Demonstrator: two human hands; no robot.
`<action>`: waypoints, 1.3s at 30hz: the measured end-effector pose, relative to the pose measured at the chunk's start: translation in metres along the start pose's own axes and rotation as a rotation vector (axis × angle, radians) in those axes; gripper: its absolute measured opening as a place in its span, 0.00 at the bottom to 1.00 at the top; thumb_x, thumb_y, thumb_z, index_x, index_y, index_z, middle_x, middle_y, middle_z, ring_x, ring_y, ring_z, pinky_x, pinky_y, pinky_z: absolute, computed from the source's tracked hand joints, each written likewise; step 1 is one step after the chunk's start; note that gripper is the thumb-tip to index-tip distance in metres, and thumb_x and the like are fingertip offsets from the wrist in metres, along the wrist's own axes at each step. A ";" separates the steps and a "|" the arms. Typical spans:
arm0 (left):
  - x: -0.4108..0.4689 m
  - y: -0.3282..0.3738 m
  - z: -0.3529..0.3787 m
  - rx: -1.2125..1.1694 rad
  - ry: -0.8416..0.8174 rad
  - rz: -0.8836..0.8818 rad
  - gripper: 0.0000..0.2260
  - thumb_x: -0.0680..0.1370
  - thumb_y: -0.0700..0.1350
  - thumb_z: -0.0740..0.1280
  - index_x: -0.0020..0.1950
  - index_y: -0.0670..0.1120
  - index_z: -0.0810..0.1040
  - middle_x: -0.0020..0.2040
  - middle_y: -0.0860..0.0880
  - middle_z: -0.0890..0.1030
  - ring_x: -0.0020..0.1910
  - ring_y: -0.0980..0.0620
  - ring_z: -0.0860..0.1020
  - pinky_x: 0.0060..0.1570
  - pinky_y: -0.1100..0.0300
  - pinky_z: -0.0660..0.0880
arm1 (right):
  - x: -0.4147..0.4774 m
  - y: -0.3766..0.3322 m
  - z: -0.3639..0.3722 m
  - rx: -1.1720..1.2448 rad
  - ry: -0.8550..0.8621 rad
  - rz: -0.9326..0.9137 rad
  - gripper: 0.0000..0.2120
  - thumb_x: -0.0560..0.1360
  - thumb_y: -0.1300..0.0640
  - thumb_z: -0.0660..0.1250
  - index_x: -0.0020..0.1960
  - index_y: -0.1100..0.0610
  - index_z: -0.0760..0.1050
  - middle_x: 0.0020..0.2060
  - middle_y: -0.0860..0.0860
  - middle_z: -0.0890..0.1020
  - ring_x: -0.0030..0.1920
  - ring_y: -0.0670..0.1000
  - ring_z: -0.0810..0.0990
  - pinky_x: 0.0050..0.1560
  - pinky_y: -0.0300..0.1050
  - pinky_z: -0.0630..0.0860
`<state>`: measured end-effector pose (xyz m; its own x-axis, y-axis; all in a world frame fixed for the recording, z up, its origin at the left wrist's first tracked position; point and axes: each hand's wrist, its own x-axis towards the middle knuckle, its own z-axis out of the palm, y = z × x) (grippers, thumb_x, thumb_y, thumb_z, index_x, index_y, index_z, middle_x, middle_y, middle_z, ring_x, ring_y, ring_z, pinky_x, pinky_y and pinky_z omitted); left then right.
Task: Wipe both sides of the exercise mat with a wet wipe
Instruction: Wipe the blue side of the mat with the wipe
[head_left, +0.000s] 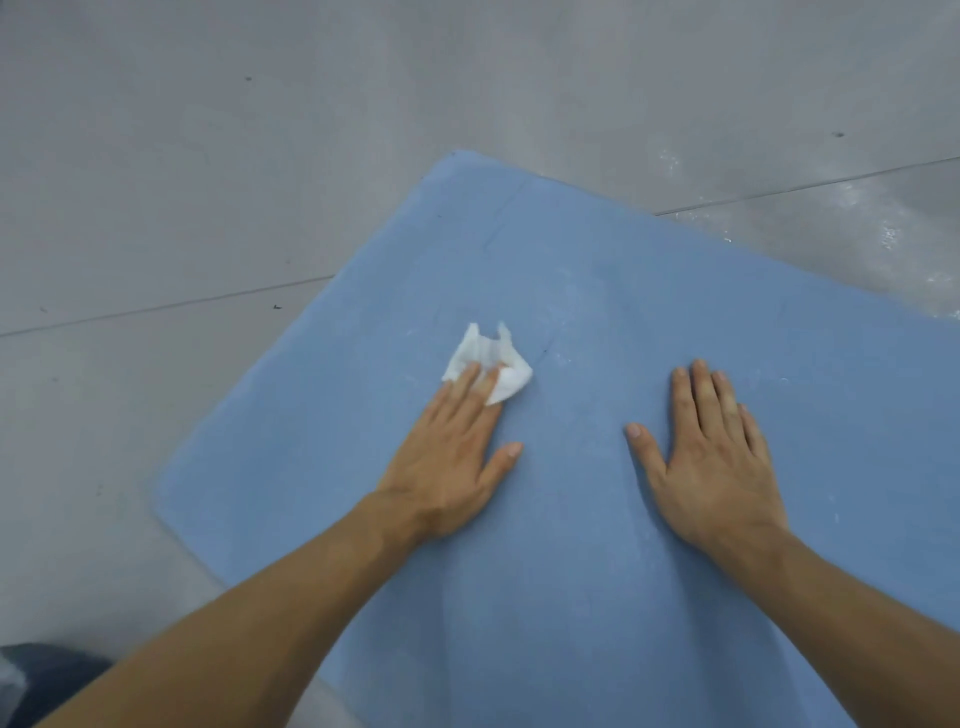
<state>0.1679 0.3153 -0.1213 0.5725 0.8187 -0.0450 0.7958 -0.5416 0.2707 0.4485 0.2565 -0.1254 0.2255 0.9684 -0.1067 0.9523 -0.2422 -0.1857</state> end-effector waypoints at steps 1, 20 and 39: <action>-0.004 0.008 0.002 0.015 -0.019 0.048 0.31 0.85 0.61 0.49 0.84 0.45 0.53 0.84 0.46 0.54 0.84 0.50 0.46 0.81 0.51 0.47 | 0.000 0.000 0.000 -0.003 0.003 0.001 0.43 0.80 0.30 0.38 0.85 0.55 0.46 0.85 0.51 0.47 0.84 0.49 0.42 0.82 0.50 0.43; -0.045 -0.048 -0.012 -0.028 -0.024 -0.244 0.32 0.84 0.63 0.46 0.85 0.49 0.52 0.85 0.52 0.47 0.84 0.50 0.43 0.82 0.48 0.49 | -0.002 -0.007 0.007 -0.005 0.053 0.000 0.42 0.80 0.33 0.41 0.84 0.60 0.53 0.84 0.56 0.54 0.84 0.56 0.50 0.82 0.56 0.50; -0.111 -0.080 -0.023 -0.007 -0.074 -0.433 0.34 0.81 0.67 0.41 0.85 0.54 0.49 0.84 0.60 0.44 0.83 0.54 0.40 0.82 0.50 0.47 | -0.058 -0.030 0.023 -0.112 0.107 -0.188 0.39 0.83 0.35 0.47 0.84 0.61 0.55 0.84 0.56 0.56 0.84 0.55 0.52 0.82 0.55 0.52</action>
<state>0.0365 0.2722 -0.1161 0.1993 0.9540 -0.2240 0.9643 -0.1503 0.2182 0.4025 0.2064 -0.1365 0.0566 0.9981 0.0250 0.9951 -0.0544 -0.0827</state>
